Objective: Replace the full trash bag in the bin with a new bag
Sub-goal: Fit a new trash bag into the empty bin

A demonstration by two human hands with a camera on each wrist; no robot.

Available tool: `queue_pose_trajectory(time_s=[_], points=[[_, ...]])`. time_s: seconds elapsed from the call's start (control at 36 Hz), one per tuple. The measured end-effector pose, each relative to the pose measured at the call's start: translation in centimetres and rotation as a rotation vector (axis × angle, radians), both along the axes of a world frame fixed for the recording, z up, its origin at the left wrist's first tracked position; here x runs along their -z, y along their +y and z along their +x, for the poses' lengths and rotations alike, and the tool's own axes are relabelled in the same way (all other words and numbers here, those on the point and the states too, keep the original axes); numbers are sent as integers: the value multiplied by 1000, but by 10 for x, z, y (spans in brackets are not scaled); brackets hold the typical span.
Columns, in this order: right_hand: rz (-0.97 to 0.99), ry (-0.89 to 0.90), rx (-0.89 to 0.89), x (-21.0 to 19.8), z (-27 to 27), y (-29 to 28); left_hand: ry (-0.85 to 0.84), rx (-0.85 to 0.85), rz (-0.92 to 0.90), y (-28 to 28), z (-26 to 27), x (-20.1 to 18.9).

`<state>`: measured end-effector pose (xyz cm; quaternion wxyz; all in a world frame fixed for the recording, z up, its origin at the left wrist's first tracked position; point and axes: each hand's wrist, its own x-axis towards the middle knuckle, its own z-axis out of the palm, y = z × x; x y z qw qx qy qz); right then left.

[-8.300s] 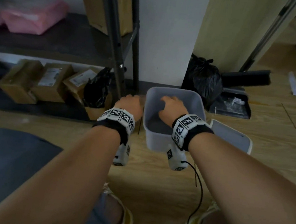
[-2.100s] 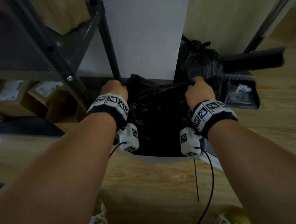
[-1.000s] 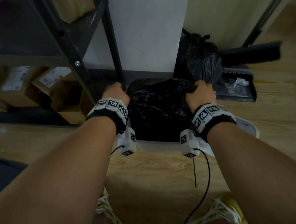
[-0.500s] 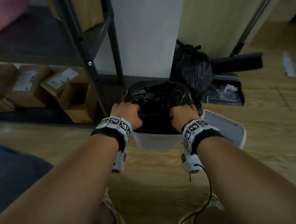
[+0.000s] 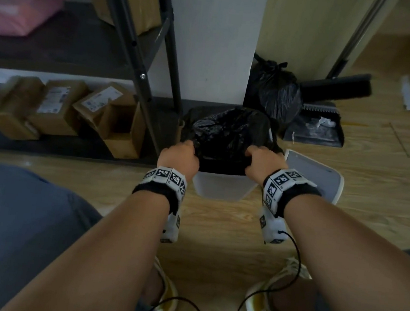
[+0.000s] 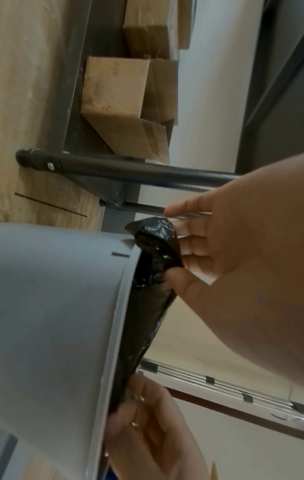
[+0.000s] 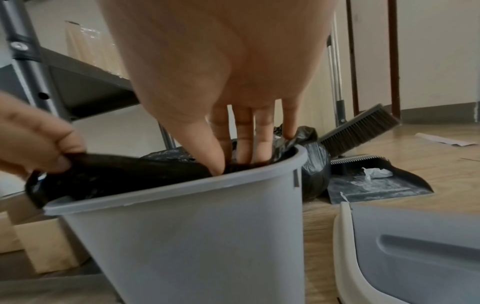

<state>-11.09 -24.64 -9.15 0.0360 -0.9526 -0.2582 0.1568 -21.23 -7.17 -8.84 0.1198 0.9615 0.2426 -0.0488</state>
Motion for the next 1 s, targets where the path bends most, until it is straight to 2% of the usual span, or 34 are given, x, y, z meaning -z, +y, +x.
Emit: queue_pose_trajectory(time_s=[0.14, 0.56, 0.78, 1.0], points=[[-50, -105, -21, 1, -7, 3, 33, -21, -30, -7, 1, -5], [-112, -113, 56, -8, -21, -14, 85, 142, 219, -15, -13, 8], [-42, -171, 185, -10, -34, -23, 121, 100, 323, -27, -18, 4], [-4, -146, 265, -2, -42, -32, 168, 85, 267, -27, -16, 4]])
